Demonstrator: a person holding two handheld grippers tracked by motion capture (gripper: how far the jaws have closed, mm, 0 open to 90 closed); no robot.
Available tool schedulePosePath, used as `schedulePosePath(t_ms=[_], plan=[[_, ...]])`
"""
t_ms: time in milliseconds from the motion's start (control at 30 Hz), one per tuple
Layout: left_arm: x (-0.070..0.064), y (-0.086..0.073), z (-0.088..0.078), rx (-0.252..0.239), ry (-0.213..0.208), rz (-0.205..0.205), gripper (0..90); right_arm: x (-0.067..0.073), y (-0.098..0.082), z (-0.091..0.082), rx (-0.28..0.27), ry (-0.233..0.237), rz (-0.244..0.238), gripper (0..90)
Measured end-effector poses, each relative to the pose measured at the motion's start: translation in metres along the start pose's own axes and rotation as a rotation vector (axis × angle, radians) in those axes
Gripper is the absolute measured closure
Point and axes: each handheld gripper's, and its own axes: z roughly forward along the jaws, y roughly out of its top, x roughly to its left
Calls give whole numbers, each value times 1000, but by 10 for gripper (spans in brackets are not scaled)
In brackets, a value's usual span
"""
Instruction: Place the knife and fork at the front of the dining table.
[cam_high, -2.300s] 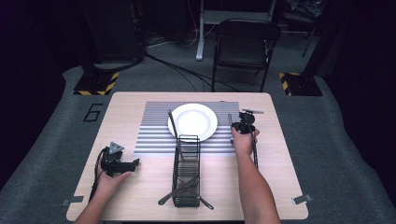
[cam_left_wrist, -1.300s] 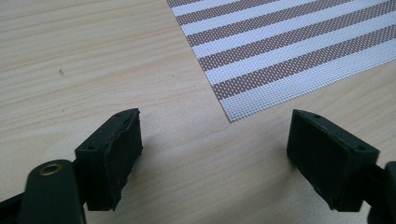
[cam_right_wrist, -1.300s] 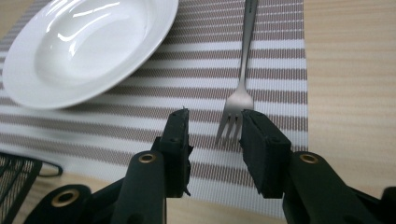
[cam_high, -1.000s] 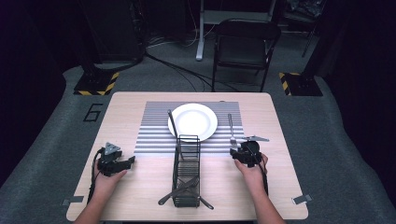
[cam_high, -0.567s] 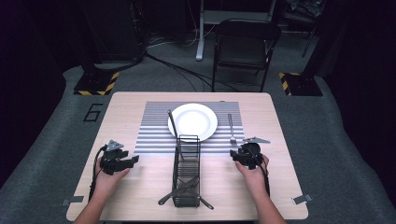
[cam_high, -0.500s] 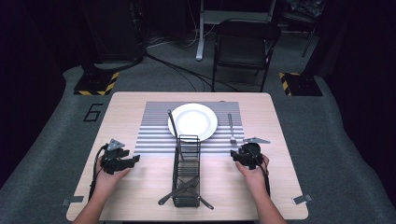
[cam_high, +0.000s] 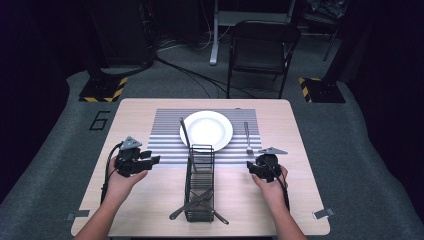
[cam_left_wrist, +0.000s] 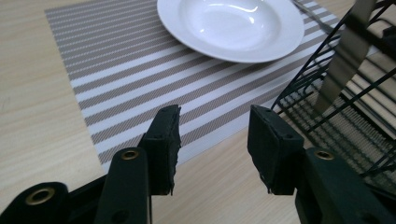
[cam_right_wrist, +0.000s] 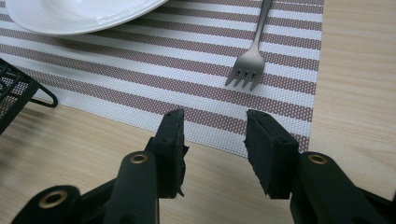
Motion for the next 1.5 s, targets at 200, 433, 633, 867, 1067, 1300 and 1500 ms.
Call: schedulePosePath(t_ms=[200,433,633,867,1067,1300,1500], plan=[[-10,18,-2,-17,-19,7,540,2,-1,2,4,8,3,572],[-20,31,-3,-14,-34,49,516,1,0,1,1,15,7,572],[-32,42,-3,-26,-70,84,520,1,0,0,-4,18,10,572],[-45,53,0,-22,-97,113,550,-1,0,0,-5,19,22,572],[-56,60,8,-23,-117,123,565,-2,-1,1,-11,23,34,571],[-59,63,19,-8,-133,114,593,-2,-2,0,-11,23,42,571],[-62,66,28,3,-146,116,601,-3,-2,0,-13,31,53,571]])
